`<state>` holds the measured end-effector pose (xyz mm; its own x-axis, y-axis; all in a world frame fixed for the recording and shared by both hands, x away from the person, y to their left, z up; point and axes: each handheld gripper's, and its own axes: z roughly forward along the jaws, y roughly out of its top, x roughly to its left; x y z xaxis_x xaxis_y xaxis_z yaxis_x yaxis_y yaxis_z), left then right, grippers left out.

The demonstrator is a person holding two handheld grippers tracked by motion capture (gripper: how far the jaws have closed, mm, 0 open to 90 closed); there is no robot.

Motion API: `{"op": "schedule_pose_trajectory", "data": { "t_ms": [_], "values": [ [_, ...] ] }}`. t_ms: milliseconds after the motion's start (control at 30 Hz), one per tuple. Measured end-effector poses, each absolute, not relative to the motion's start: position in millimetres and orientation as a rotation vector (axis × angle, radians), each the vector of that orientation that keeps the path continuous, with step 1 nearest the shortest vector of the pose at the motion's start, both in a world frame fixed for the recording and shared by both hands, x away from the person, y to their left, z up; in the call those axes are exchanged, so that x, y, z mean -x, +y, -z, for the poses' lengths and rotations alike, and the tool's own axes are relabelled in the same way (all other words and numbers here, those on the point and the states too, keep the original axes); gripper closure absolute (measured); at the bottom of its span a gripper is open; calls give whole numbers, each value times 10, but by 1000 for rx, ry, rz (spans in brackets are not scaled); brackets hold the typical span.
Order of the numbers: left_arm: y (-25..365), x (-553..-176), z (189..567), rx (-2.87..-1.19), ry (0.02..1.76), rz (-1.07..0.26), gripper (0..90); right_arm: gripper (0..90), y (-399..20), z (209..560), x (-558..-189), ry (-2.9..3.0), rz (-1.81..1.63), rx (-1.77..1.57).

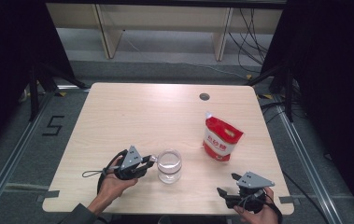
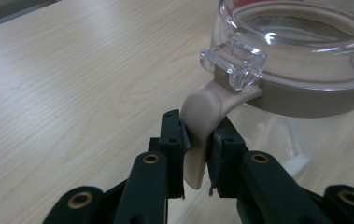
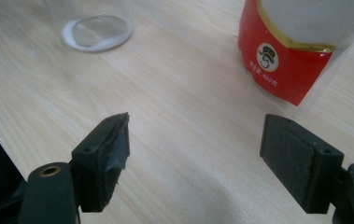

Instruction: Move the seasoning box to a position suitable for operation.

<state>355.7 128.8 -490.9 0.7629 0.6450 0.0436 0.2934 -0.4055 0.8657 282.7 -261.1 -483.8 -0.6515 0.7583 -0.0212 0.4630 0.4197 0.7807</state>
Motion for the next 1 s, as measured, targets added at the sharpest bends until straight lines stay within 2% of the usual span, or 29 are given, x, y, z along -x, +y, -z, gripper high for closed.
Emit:
{"op": "schedule_pose_trajectory", "data": {
  "t_ms": [1000],
  "values": [
    [1151, -3376, 4906, -2019, 663, -396, 757, 253, -2580, 4844, -2815, 2321, -1099, -1050]
  ]
}}
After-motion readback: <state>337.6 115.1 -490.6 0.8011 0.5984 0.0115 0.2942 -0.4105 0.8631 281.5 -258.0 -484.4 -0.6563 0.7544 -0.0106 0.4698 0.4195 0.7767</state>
